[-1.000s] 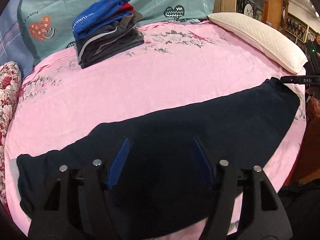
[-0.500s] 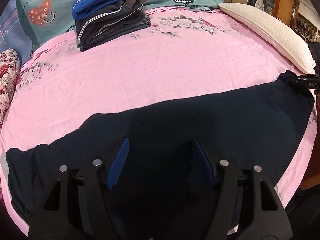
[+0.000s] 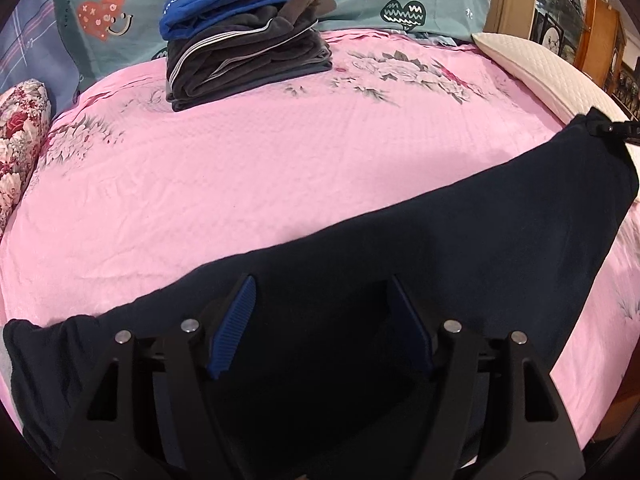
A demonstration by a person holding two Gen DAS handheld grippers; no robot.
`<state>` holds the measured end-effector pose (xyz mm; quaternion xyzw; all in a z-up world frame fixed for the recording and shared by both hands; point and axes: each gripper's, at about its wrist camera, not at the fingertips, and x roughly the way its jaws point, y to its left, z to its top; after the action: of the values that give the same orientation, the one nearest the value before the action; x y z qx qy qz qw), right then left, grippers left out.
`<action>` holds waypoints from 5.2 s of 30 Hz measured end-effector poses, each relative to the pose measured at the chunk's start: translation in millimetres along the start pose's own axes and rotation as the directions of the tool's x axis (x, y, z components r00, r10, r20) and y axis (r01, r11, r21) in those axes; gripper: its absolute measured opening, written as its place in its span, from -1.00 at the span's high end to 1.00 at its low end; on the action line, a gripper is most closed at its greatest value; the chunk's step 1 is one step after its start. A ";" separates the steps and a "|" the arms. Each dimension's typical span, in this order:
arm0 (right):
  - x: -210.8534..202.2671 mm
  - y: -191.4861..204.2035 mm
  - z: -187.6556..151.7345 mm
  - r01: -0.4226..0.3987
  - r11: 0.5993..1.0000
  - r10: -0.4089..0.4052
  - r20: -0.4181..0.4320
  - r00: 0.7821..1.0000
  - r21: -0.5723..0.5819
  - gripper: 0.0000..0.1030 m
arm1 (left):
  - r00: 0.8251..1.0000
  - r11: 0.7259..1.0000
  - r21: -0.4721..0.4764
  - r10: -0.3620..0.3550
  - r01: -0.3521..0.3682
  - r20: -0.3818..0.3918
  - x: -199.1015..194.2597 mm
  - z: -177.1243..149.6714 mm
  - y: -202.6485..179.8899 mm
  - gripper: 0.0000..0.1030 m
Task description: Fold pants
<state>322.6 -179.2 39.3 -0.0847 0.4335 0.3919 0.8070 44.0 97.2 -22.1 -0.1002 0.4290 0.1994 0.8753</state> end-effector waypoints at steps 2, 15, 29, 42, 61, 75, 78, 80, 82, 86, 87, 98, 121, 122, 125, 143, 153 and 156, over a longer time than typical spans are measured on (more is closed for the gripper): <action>36.3 -13.1 -10.0 0.066 0.998 -0.064 -0.104 0.993 0.009 0.72 | 1.000 1.000 0.017 0.013 -0.012 -0.013 6.0 -2.3 -2.8 -0.36; 9.3 44.8 -42.3 0.094 0.993 -0.096 -0.017 0.995 -0.068 0.25 | 0.992 0.992 0.010 0.124 -0.124 -0.016 -45.4 -34.4 59.4 -0.36; 16.1 117.6 -89.1 0.007 0.993 -0.019 -0.098 0.995 -0.117 0.26 | 0.964 0.962 -0.073 0.264 -0.262 0.018 -83.6 -68.9 104.8 -0.58; 97.4 394.5 -92.8 -0.286 0.856 0.159 -0.307 0.938 -0.430 0.24 | 0.967 0.947 -0.199 0.252 -0.253 -0.032 -67.9 -99.4 159.8 -0.57; -27.5 10.1 -77.5 0.208 0.960 -0.214 0.011 0.977 0.186 -0.33 | 0.995 0.993 0.117 -0.021 0.009 0.102 -84.5 -22.9 -8.5 -0.73; 17.2 -38.0 -101.0 0.009 0.935 0.015 -0.066 0.998 0.353 0.63 | 0.997 0.994 0.103 -0.018 0.026 -0.076 8.2 -5.5 -59.6 -0.76; 9.6 -27.1 -97.9 0.018 0.937 -0.007 -0.035 0.999 0.349 0.68 | 0.997 0.995 0.097 -0.025 0.031 -0.070 5.3 -6.1 -57.6 -0.76; -2.2 -6.4 -90.4 0.025 0.951 -0.029 0.010 1.000 0.309 0.68 | 0.998 0.996 0.082 -0.028 0.033 -0.056 0.1 -4.5 -52.8 -0.76; -21.0 30.5 -80.8 -0.004 0.976 -0.008 0.053 0.999 0.220 0.68 | 0.999 0.998 0.061 -0.029 0.031 -0.034 -9.3 -4.7 -44.8 -0.74; -46.4 127.2 -68.3 -0.113 0.994 0.113 0.083 0.990 -0.001 0.68 | 1.000 0.999 0.032 -0.009 0.009 -0.008 -27.0 -9.8 -20.2 -0.74; -47.1 149.0 -67.6 -0.142 0.989 0.145 0.073 0.987 -0.041 0.68 | 1.000 1.000 0.028 0.006 -0.006 -0.003 -30.7 -12.4 -13.6 -0.74; 50.7 296.5 -132.8 -0.192 0.939 0.154 -0.149 0.977 -0.287 0.24 | 0.995 0.993 -0.069 0.091 -0.094 -0.047 -32.7 -49.6 50.2 -0.74; 0.3 292.3 -103.3 -0.285 0.926 0.244 -0.185 0.952 -0.248 0.90 | 0.999 0.997 0.072 0.029 -0.027 -0.028 -24.0 -47.6 -1.7 -0.74; -6.0 293.1 -102.6 -0.292 0.919 0.247 -0.191 0.950 -0.264 0.90 | 0.999 0.997 0.071 0.027 -0.025 -0.028 -24.0 -47.3 -1.6 -0.74; 5.3 306.1 -110.4 -0.296 0.904 0.214 -0.272 0.938 -0.310 0.90 | 0.999 0.998 0.060 0.023 -0.022 -0.029 -24.4 -47.8 -0.4 -0.74; 16.5 257.7 -62.3 -0.241 0.955 0.222 -0.124 0.967 -0.175 0.47 | 0.995 0.995 0.100 -0.039 0.029 0.096 -69.3 -30.2 -18.5 -0.74; 53.0 225.1 -50.5 -0.144 0.979 0.119 -0.171 0.978 -0.142 0.50 | 1.000 0.997 0.081 -0.009 0.011 -0.021 -20.2 -30.9 -22.6 -0.86; 50.5 190.2 -29.8 -0.056 0.996 0.045 -0.142 0.989 -0.073 0.49 | 1.000 0.996 0.093 0.003 -0.001 -0.016 -18.9 -32.7 -24.8 -0.88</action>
<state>185.4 -36.1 21.0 -0.1321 0.4757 0.4219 0.7604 21.2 58.6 -27.1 -0.0604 0.4451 0.1793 0.8753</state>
